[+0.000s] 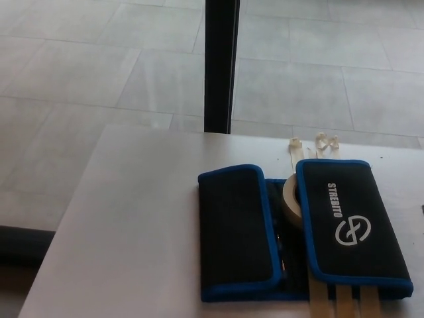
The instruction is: The robot uses its right hand to open a black folded toolkit cover kept in the middle of the desk
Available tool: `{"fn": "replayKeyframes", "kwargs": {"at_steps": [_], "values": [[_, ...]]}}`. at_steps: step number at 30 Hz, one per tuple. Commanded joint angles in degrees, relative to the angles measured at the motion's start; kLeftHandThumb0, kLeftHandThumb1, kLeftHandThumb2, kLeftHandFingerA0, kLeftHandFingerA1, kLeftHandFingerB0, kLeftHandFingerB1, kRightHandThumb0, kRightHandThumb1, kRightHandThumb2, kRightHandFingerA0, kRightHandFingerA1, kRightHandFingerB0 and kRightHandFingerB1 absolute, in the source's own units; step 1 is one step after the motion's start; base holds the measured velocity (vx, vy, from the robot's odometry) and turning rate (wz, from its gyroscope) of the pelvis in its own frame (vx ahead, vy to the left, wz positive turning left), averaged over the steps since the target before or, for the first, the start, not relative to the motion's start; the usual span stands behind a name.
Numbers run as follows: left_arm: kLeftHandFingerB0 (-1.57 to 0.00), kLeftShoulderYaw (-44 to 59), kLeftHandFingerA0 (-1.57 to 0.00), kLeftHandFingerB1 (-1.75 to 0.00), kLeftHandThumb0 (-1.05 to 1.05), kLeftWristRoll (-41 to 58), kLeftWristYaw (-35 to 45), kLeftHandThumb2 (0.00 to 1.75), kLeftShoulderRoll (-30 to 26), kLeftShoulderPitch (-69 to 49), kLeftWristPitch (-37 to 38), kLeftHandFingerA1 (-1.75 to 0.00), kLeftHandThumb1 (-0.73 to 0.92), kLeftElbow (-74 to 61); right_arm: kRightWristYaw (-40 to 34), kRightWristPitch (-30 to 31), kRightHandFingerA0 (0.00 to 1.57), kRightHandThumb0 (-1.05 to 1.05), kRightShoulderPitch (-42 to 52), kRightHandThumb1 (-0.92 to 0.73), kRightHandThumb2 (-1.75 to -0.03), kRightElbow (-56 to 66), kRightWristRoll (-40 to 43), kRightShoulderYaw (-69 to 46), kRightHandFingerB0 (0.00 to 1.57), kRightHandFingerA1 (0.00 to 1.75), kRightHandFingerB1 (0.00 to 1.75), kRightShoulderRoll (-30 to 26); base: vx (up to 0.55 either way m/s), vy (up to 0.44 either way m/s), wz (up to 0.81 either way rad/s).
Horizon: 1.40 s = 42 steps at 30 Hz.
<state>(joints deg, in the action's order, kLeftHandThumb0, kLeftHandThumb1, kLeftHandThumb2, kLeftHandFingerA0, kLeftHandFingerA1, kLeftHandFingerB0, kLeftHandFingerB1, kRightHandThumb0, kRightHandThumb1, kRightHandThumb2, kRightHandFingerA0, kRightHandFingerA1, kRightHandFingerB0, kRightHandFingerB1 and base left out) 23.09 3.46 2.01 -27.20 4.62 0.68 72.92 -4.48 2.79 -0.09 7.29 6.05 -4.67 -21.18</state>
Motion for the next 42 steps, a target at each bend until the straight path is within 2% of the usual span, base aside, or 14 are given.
{"fn": "replayKeyframes", "kwargs": {"at_steps": [1,4,10,12,13,20,22,24,25,32,33,35,38,42], "values": [[-1.25,0.7,-1.39,-1.39,-0.41,1.6,1.7,0.91,-2.4,0.3,-1.3,-1.46,-0.31,1.2,2.3,-14.5,0.24,-0.54,0.0,-0.64,-0.60,-1.2,-39.2,21.3,0.28,0.49,0.32,-14.2,0.00,0.000,0.00],[-1.20,0.6,-1.42,-1.36,-0.40,1.5,1.5,0.92,-2.3,0.5,-1.4,-1.46,-0.29,1.5,1.7,-14.2,0.23,-0.51,-1.1,-0.64,-0.60,-2.3,-40.6,23.1,0.28,0.51,0.34,-15.2,0.00,0.000,0.00],[-1.21,0.6,-1.44,-1.36,-0.40,1.5,1.5,0.92,-2.4,0.9,-2.2,-1.47,-0.29,1.4,0.1,-13.4,0.25,-0.50,-5.2,-0.64,-0.60,-6.1,-43.2,26.7,0.34,0.49,0.34,-16.7,0.00,0.000,0.00],[-1.24,0.5,-1.44,-1.37,-0.39,1.4,1.6,0.92,-2.4,0.9,-2.2,-1.46,-0.29,1.4,-0.5,-13.4,0.25,-0.51,-6.0,-0.64,-0.60,-6.6,-44.0,27.4,0.34,0.49,0.34,-17.2,0.00,0.000,0.00],[-1.28,0.4,-1.49,-1.39,-0.39,1.3,1.3,0.92,-2.4,0.8,-2.1,-1.49,-0.28,1.4,-1.4,-13.1,0.25,-0.53,-7.4,-0.66,-0.60,-8.1,-46.0,28.7,0.34,0.51,0.35,-17.8,0.00,0.000,0.00],[-1.20,0.3,-1.39,-1.34,-0.39,1.1,1.1,0.92,-2.5,1.0,-1.9,-1.43,-0.26,1.6,-5.9,-13.1,0.26,-0.51,-12.0,-0.64,-0.59,-13.4,-55.4,35.4,0.35,0.49,0.36,-21.4,0.00,0.000,0.00],[-1.19,0.3,-1.44,-1.34,-0.39,1.1,1.1,0.92,-2.5,0.9,-2.0,-1.45,-0.27,1.6,-7.2,-12.9,0.28,-0.51,-12.3,-0.63,-0.59,-14.7,-55.7,36.4,0.36,0.49,0.36,-21.4,0.00,0.000,0.00],[-1.26,0.3,-1.46,-1.38,-0.39,1.2,1.5,0.91,-2.6,0.9,-1.8,-1.47,-0.30,1.4,-8.1,-11.5,0.26,-0.51,-13.4,-0.63,-0.59,-16.5,-57.6,38.5,0.35,0.49,0.36,-21.5,0.00,0.000,0.00],[-1.24,0.3,-1.43,-1.37,-0.39,1.2,1.6,0.92,-2.6,0.9,-1.9,-1.45,-0.28,1.4,-9.0,-11.5,0.27,-0.50,-13.8,-0.63,-0.60,-17.4,-58.0,39.1,0.38,0.49,0.36,-21.4,0.00,0.000,0.00],[-1.28,-0.4,-1.47,-1.37,-0.37,0.5,1.6,0.91,-2.7,1.1,-1.6,-1.45,-0.27,1.4,-15.5,-5.3,0.19,-0.48,-17.1,-0.63,-0.61,-25.0,-65.4,46.6,0.36,0.49,0.35,-20.4,0.00,0.000,0.00],[-1.25,-0.3,-1.41,-1.35,-0.37,0.6,1.9,0.90,-2.8,1.1,-1.7,-1.42,-0.28,1.4,-16.2,-4.8,0.15,-0.48,-17.3,-0.64,-0.59,-25.8,-65.7,47.2,0.37,0.50,0.36,-20.2,0.00,0.000,0.00],[-1.25,-0.2,-1.41,-1.35,-0.37,0.8,2.2,0.90,-2.9,1.2,-2.0,-1.42,-0.28,1.4,-17.4,-3.9,0.15,-0.48,-17.9,-0.64,-0.59,-27.1,-66.2,48.1,0.37,0.50,0.36,-19.9,0.00,0.000,0.00],[-1.24,-0.5,-1.36,-1.35,-0.38,0.4,2.5,0.91,-2.9,1.3,-1.8,-1.41,-0.29,1.5,-19.7,-0.9,0.08,-0.45,-18.3,-0.61,-0.59,-29.8,-67.2,49.8,0.35,0.47,0.35,-19.2,0.00,0.000,0.00],[-1.23,-1.1,-1.42,-1.32,-0.34,-0.1,2.8,0.89,-3.2,1.2,-1.6,-1.40,-0.26,1.6,-22.3,4.1,0.04,-0.45,-18.7,-0.57,-0.59,-32.3,-68.5,51.4,0.32,0.36,0.36,-18.2,0.00,0.000,0.00]]}}
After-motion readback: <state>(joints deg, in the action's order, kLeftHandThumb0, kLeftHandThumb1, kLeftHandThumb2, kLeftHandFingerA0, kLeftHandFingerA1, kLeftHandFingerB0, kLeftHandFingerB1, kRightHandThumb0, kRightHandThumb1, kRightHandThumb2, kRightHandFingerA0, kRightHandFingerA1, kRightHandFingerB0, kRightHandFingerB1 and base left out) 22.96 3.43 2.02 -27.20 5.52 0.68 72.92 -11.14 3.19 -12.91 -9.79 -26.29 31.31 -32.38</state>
